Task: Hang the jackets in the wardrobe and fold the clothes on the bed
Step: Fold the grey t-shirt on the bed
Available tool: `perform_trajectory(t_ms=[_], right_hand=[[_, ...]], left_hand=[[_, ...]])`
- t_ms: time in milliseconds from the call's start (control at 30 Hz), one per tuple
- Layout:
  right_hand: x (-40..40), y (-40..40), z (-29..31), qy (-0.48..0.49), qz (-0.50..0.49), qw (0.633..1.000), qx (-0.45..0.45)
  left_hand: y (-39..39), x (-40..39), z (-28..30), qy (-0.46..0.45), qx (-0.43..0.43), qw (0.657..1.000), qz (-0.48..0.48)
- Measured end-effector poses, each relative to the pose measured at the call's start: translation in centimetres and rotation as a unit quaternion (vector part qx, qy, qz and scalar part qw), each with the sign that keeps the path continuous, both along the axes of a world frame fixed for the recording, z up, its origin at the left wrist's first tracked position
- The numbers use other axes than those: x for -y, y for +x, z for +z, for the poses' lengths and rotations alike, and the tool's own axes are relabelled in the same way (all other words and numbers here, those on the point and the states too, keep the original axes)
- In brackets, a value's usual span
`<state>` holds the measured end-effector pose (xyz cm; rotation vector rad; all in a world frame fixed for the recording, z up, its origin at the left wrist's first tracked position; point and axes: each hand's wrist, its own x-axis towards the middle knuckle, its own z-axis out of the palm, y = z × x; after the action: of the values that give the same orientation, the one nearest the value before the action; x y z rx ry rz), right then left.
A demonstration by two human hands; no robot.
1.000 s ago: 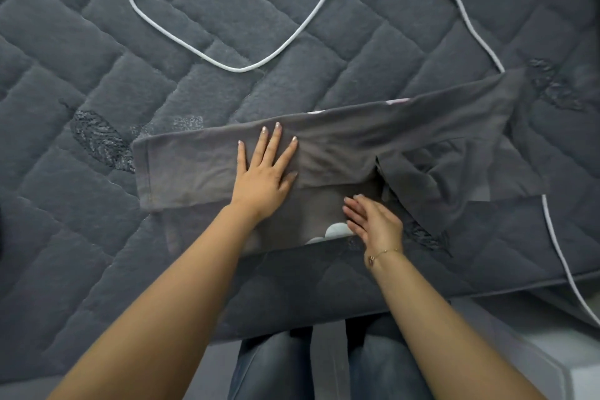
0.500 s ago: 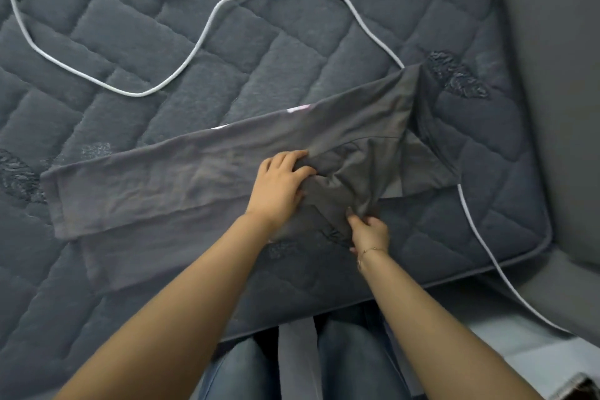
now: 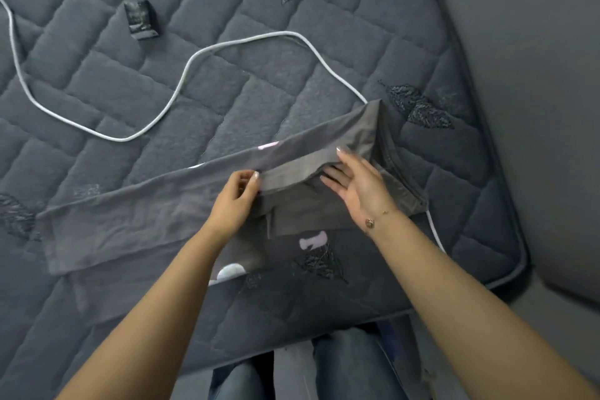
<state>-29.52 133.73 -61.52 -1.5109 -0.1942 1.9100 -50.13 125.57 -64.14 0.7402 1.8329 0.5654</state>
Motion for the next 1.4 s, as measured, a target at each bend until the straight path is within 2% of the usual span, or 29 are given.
perform_trajectory(t_ms=[67, 133, 167, 200, 267, 333, 367, 433, 467, 600, 667, 767, 867, 933, 1033, 1133, 1233, 1400], right_hand=[[-2.0, -1.1, -1.3, -0.038, 0.013, 0.998, 0.039], [-2.7, -1.6, -2.5, -0.044, 0.059, 0.984, 0.164], [-2.8, -1.6, -2.9, -0.016, 0.097, 0.966, 0.241], [-2.8, -1.5, -3.1, 0.036, 0.143, 0.936, 0.32], [-2.8, -0.8, -3.7, 0.154, 0.234, 0.843, 0.459], [-3.2, -0.1, -4.3, 0.202, 0.3, 0.768, 0.529], [-3.4, 0.2, -4.5, 0.193, 0.33, 0.753, 0.535], [-3.5, 0.6, -5.0, 0.17, 0.352, 0.768, 0.507], [-3.3, 1.0, -5.2, 0.176, 0.346, 0.778, 0.493], [-2.4, 3.0, -5.8, 0.223, 0.288, 0.782, 0.505], [-2.5, 3.8, -6.1, 0.212, 0.256, 0.815, 0.475], [-2.8, 4.2, -6.2, 0.209, 0.241, 0.841, 0.437], [-1.9, 5.0, -5.1, 0.201, 0.167, 0.867, 0.424], [0.0, 6.2, -4.3, 0.156, 0.111, 0.891, 0.412], [3.6, 8.0, -4.1, -0.009, 0.02, 0.935, 0.354], [6.4, 9.1, -4.5, -0.149, -0.088, 0.942, 0.287], [7.2, 9.8, -5.1, -0.156, -0.12, 0.949, 0.245], [5.5, 10.7, -6.4, -0.098, -0.143, 0.967, 0.187]], left_hand=[[-0.5, -0.8, -0.7, -0.023, 0.008, 0.999, -0.028], [-0.7, -1.1, -1.8, -0.028, -0.051, 0.994, -0.098], [-0.7, -1.2, -2.3, -0.019, -0.072, 0.993, -0.091], [-0.7, -1.1, -2.8, -0.007, -0.077, 0.996, -0.05], [-0.7, -1.1, -3.4, 0.004, -0.065, 0.994, 0.086], [-0.7, -1.0, -3.6, -0.015, -0.02, 0.978, 0.205], [-0.6, -0.9, -3.8, -0.027, 0.016, 0.968, 0.25], [-0.1, -0.6, -3.8, -0.039, 0.087, 0.952, 0.292], [0.2, -0.3, -3.9, -0.036, 0.103, 0.954, 0.28], [0.9, 0.8, -4.0, 0.031, 0.071, 0.974, 0.212], [0.7, 0.5, -3.8, 0.042, 0.013, 0.984, 0.175], [0.9, -0.4, -3.2, -0.001, -0.097, 0.993, 0.072], [2.4, -1.3, -2.1, -0.008, -0.268, 0.963, -0.01], [4.1, -2.5, -1.2, 0.047, -0.328, 0.939, -0.094], [6.9, -6.3, -1.0, 0.116, -0.286, 0.927, -0.211], [9.9, -11.4, -2.2, 0.116, -0.248, 0.927, -0.257], [11.9, -16.0, -3.6, 0.067, -0.221, 0.938, -0.26], [13.1, -20.2, -5.1, 0.062, -0.151, 0.951, -0.264]])
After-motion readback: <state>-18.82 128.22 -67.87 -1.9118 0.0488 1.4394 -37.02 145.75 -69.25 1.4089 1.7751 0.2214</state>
